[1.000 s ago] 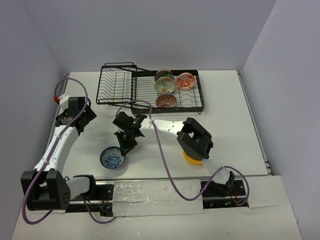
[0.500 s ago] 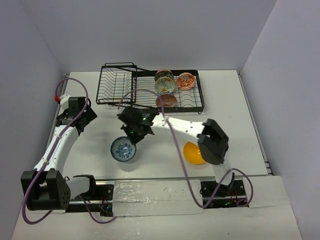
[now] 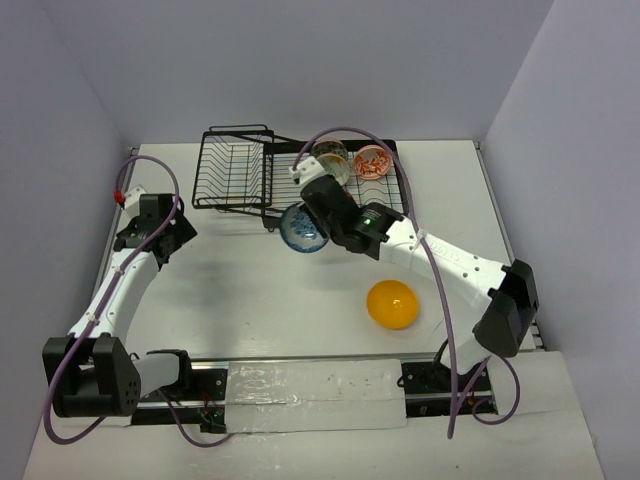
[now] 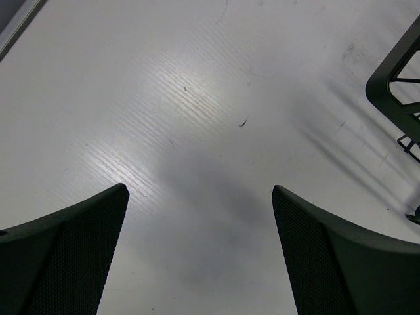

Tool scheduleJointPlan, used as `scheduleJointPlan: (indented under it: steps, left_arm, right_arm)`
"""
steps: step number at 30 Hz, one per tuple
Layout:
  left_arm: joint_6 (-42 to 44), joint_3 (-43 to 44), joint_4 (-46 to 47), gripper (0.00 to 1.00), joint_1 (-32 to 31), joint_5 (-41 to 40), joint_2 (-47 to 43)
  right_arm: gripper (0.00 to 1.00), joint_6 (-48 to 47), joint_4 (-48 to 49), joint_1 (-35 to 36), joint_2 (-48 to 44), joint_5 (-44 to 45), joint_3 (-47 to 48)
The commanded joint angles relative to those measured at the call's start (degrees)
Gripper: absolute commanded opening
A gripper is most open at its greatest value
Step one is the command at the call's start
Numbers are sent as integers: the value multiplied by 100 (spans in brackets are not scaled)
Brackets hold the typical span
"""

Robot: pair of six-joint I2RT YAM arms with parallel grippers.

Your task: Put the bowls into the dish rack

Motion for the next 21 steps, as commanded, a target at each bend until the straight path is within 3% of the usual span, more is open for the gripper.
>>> scheduleJointPlan:
  steps: [1, 6, 11, 15, 21]
  left_arm:
    - [77, 201, 166, 96, -21, 32, -42]
    - [86, 201, 149, 96, -30, 15, -24]
    - [94, 201, 149, 96, -30, 6, 20]
    - [112, 210, 166, 96, -30, 41, 55]
    - [130, 219, 149, 96, -30, 50, 204]
  right_arm:
    - [0, -606, 1036, -506, -657, 903, -514]
    - [0, -1617, 2854, -1401, -1371, 835, -1647]
    - [0, -1828, 3042, -2141, -1302, 615, -1544]
    - [0, -2189, 3725, -2528, -1082, 272, -1588]
    - [0, -2558, 4245, -3038, -178, -167, -1263]
